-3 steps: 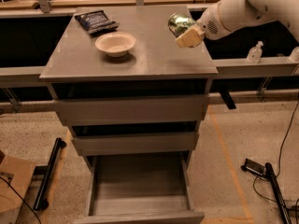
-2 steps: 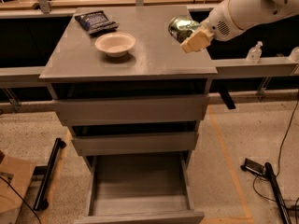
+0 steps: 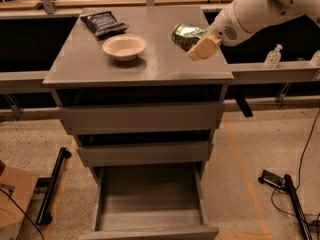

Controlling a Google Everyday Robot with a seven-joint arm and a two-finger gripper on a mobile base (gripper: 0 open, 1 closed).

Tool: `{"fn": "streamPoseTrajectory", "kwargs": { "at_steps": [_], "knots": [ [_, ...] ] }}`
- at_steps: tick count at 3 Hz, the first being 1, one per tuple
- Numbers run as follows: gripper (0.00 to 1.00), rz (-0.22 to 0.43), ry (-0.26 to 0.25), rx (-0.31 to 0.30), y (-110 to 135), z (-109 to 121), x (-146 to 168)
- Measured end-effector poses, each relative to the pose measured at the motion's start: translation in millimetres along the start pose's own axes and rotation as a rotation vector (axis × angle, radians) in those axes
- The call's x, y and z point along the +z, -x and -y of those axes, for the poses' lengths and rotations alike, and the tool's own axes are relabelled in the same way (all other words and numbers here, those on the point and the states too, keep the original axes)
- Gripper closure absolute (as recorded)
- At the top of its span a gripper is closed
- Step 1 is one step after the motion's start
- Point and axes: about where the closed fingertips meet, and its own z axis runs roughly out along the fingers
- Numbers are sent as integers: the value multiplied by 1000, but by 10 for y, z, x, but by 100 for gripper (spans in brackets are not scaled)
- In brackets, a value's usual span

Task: Place green can into bottom drawer

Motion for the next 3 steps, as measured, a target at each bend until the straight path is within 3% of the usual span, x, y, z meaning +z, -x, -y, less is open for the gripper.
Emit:
{"fn": "streamPoseTrajectory", "kwargs": {
  "at_steps": [1, 3],
  "knots": [
    [100, -20, 45, -10, -142, -209, 71],
    [100, -70, 126, 57, -640, -973, 58]
  ]
}}
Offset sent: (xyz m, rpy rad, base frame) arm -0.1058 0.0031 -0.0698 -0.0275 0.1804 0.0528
